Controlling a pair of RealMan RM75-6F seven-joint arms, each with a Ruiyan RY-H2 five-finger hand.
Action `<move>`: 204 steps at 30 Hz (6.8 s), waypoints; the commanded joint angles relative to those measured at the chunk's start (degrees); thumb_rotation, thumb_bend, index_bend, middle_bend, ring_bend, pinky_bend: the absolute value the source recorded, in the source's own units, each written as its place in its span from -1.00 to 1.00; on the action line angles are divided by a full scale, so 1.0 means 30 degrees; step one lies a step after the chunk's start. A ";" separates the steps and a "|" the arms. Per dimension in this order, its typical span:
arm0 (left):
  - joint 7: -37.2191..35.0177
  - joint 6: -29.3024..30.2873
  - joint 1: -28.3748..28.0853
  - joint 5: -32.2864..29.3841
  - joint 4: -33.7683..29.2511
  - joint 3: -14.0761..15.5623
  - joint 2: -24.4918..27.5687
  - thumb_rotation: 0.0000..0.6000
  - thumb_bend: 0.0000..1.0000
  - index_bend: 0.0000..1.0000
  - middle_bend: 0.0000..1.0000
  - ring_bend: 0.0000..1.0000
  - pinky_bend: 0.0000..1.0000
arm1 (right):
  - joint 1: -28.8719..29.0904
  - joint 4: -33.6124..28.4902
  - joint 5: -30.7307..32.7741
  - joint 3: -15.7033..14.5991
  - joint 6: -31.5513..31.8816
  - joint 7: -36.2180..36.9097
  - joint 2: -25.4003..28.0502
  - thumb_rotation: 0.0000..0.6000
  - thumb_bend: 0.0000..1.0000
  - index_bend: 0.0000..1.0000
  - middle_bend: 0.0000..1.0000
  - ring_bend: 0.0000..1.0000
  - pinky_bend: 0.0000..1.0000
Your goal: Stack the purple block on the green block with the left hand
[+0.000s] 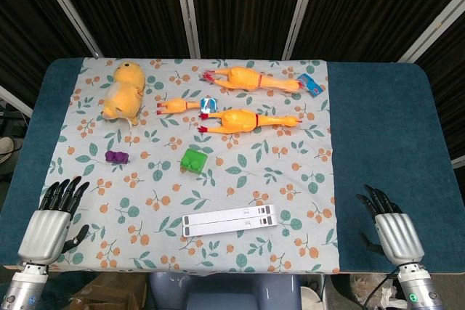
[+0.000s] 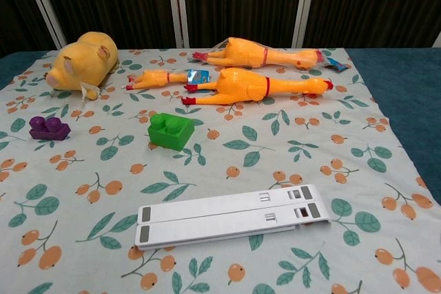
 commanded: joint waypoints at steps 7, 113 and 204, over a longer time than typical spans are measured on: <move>0.0031 0.0007 0.0032 0.0079 -0.0106 0.0093 0.0114 1.00 -0.31 -1.00 -1.00 -1.00 -1.00 | -0.0013 -0.0103 -0.0216 -0.0143 -0.0012 -0.0214 -0.0039 1.00 -0.41 -0.63 -0.85 -0.83 -0.46; 1.0038 -0.5915 -1.1201 -1.5487 1.1932 -0.4757 -0.9613 1.00 -0.39 -0.40 -0.35 -0.98 -1.00 | 0.0251 0.0148 0.1339 -0.0072 -0.1112 -0.1648 -0.0707 1.00 -0.41 -0.63 -0.85 -0.83 -0.46; 1.2577 -0.4275 -1.0933 -1.4721 0.8879 -0.4782 -0.9638 1.00 0.01 0.07 -0.08 -0.93 -1.00 | 0.0274 -0.0095 0.0939 -0.0304 -0.1021 -0.1482 -0.0553 1.00 -0.41 -0.63 -0.85 -0.83 -0.46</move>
